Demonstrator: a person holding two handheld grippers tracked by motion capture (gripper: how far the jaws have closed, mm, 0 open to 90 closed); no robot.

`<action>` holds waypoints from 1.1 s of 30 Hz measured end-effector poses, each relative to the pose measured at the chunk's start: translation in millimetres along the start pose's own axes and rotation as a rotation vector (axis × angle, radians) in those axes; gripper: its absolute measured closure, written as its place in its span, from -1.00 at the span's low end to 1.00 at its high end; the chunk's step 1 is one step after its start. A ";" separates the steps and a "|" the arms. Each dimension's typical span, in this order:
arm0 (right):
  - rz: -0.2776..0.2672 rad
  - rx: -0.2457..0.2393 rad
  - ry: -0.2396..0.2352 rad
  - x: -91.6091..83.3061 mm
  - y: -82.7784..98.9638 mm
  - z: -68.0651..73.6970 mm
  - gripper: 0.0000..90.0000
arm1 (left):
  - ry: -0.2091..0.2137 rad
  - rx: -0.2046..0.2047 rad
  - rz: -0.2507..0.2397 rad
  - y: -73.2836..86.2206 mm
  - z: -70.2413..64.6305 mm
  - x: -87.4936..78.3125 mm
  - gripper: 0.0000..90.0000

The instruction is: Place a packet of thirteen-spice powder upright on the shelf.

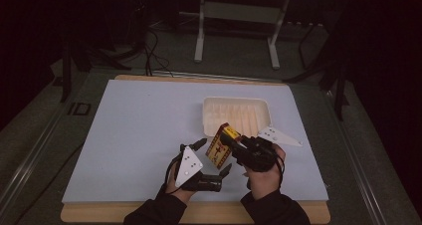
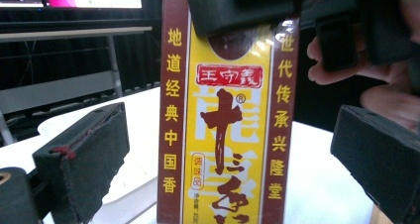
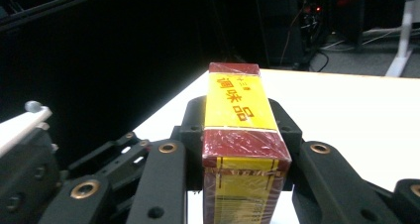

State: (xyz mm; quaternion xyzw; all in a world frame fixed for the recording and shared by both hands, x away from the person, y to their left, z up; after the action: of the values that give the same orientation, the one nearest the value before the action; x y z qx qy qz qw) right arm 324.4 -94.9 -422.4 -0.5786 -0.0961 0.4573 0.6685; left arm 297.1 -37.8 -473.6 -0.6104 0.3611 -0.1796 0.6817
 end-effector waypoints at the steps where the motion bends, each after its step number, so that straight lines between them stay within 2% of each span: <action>1: -0.002 -0.005 0.010 0.0 -0.6 -0.8 0.51 | 0.003 -0.004 0.000 -1.0 0.7 -1.5 -0.96; 6: -0.027 -0.036 0.060 -3.1 -8.9 -6.8 0.51 | -0.001 -0.019 0.031 -0.2 6.3 -10.4 -0.96; 11: -0.065 -0.064 0.104 -9.6 -26.2 -16.4 0.51 | -0.012 -0.067 0.071 13.3 19.2 -19.1 -0.96; 16: -0.096 -0.097 0.162 -13.9 -42.0 -27.4 0.51 | -0.030 -0.096 0.088 26.2 22.2 -24.7 -0.96; 20: -0.107 -0.115 0.208 -14.8 -54.1 -38.4 0.51 | -0.027 -0.098 0.093 30.6 19.7 -27.1 -0.96; 24: -0.140 -0.136 0.264 -17.7 -68.0 -51.7 0.51 | -0.041 -0.081 0.092 32.7 19.1 -26.3 -0.96; 25: -0.140 -0.136 0.264 -17.7 -68.0 -51.7 0.51 | -0.041 -0.081 0.092 32.7 19.1 -26.3 -0.96; 29: -0.160 -0.136 0.355 -15.4 -80.1 -76.1 0.51 | -0.049 -0.087 0.107 38.1 20.7 -23.9 -0.96; 30: -0.160 -0.136 0.355 -15.4 -80.1 -76.1 0.51 | -0.054 -0.092 0.108 38.9 21.9 -23.6 -0.96; 33: -0.174 -0.133 0.406 -12.6 -84.1 -88.4 0.51 | -0.059 -0.095 0.110 40.1 23.4 -23.1 -0.96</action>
State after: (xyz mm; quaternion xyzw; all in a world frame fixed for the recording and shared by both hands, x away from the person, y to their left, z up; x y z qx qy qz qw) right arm 417.5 -157.3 -372.4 -0.6911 -0.0392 0.2650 0.6713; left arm 290.3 2.2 -506.0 -0.6262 0.3818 -0.1065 0.6713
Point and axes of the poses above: each handheld gripper's, and its own axes: x roughly forward along the jaws, y roughly out of its underside, z roughly to its left, the point moved 10 cm from there along x, roughly forward along the jaws, and after that the axes turned 10 degrees about z, right-handed, at the moved point
